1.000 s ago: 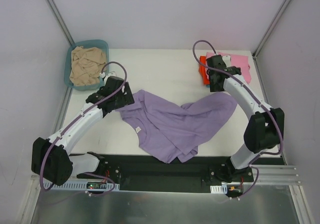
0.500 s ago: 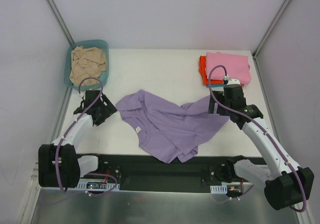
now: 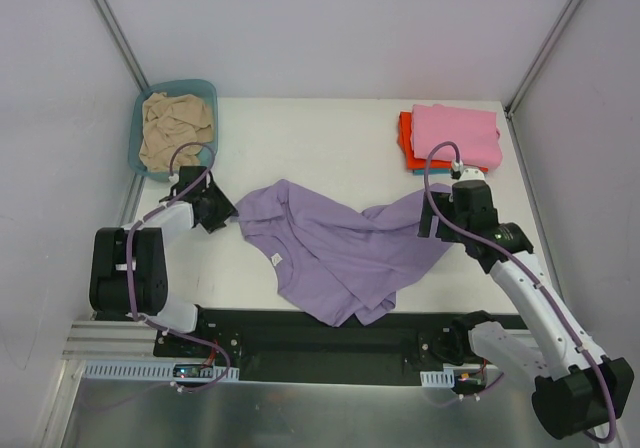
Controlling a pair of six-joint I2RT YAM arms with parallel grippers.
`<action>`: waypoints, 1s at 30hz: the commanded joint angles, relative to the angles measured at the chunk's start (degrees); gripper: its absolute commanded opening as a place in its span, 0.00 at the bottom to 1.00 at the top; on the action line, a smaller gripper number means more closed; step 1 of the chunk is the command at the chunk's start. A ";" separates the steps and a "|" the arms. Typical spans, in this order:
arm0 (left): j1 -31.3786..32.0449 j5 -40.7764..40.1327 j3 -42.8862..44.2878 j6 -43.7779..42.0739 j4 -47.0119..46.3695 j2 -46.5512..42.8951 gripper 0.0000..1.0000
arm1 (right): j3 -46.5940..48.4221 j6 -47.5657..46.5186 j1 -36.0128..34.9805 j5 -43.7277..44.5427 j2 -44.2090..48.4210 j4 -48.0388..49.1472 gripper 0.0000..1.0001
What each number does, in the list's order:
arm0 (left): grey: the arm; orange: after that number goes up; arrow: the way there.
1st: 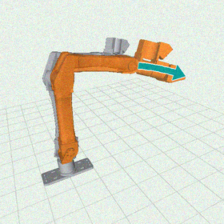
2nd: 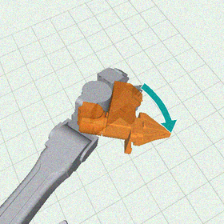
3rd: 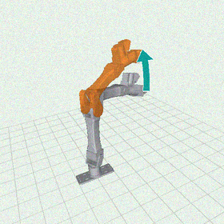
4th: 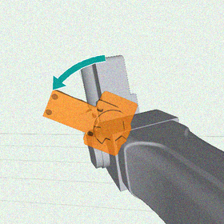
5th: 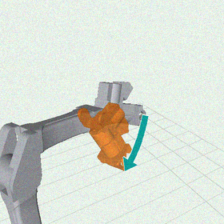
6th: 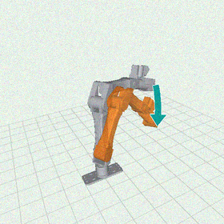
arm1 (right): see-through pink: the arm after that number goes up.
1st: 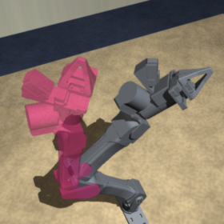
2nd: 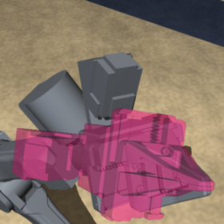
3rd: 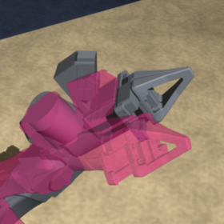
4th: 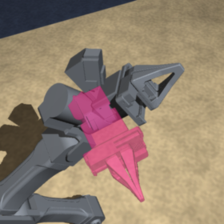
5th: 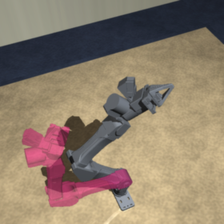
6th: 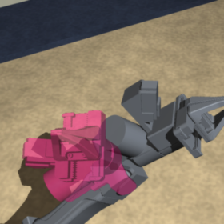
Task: Fold and stack the t-shirts
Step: Flatten out the tshirt
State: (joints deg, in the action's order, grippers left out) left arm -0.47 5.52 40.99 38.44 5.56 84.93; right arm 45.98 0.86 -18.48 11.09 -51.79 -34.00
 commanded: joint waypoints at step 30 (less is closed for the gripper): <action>-0.32 1.51 -10.67 -3.36 0.15 -31.31 0.00 | 4.47 -1.04 -47.52 -12.51 -22.12 -7.22 0.72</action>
State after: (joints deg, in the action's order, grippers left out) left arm -0.47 8.43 31.18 36.62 4.23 55.66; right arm 47.09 -0.93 -63.05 -1.26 -69.95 -37.91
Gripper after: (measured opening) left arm 0.010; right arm 0.804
